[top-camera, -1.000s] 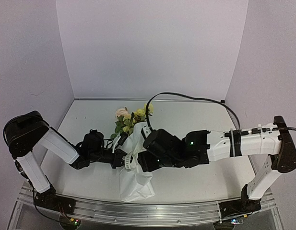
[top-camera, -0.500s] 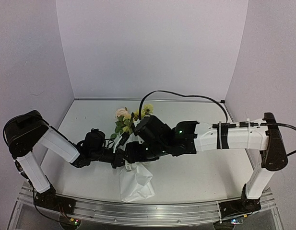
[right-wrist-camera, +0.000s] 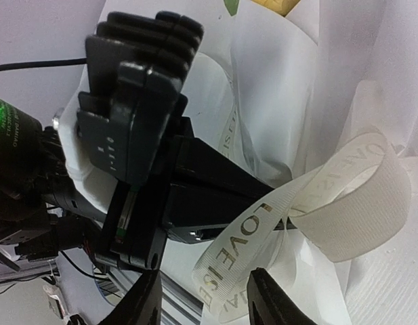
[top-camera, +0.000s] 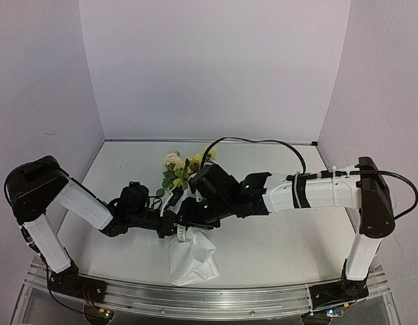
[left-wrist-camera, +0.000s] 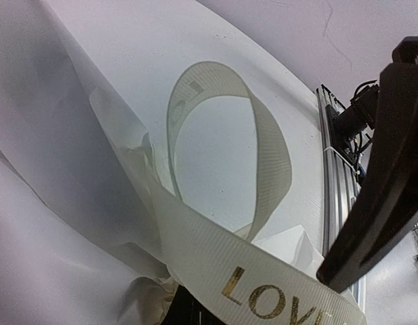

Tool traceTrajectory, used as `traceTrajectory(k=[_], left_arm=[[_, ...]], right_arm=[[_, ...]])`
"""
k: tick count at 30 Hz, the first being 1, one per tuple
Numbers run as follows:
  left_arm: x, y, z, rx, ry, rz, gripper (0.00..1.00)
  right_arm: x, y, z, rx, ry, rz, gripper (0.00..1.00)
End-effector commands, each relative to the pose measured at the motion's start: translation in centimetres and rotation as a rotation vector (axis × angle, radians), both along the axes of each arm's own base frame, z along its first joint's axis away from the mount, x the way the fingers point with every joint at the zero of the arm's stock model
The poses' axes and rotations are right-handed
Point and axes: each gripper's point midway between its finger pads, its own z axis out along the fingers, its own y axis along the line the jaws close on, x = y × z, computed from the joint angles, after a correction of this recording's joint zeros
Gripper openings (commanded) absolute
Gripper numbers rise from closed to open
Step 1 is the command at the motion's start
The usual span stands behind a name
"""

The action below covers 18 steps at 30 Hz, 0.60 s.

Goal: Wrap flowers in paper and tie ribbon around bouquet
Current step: Cross the ribbon over the folded bouquet.

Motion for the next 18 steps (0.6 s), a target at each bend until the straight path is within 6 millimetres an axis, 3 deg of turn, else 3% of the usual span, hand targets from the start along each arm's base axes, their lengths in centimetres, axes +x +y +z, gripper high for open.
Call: traceTrajectory(k=[1,5,8,10,15,18], left_arm=[[0.6,-0.4,0.7,-0.014,-0.022,-0.007,0.0],[0.6,-0.4,0.6,-0.012,-0.022,-0.004,0.0],[0.6,-0.4,0.6,-0.011,-0.022,-0.007,0.0],[0.6,-0.5,0.5,-0.015,-0.014,-0.005,0.0],[0.7,-0.6,0.9,-0.048,0.02,0.011,0.0],[0.8,-0.7,1.3,-0.078,0.04,0.019,0.0]], right_arm=[[0.4,1.2,-0.5,0.032,0.026,-0.011,0.37],[0.7,1.1,-0.5,0.039,0.029,-0.018,0.27],[0.7,1.3,-0.1,0.047,0.019,-0.001,0.09],[0.6,1.2,1.0,0.059,-0.007,0.015,0.02],[-0.8,0.5,3.7,0.009,-0.143,0.097,0.0],[-2.4,0.2,4.1,-0.055,-0.222,0.158,0.0]])
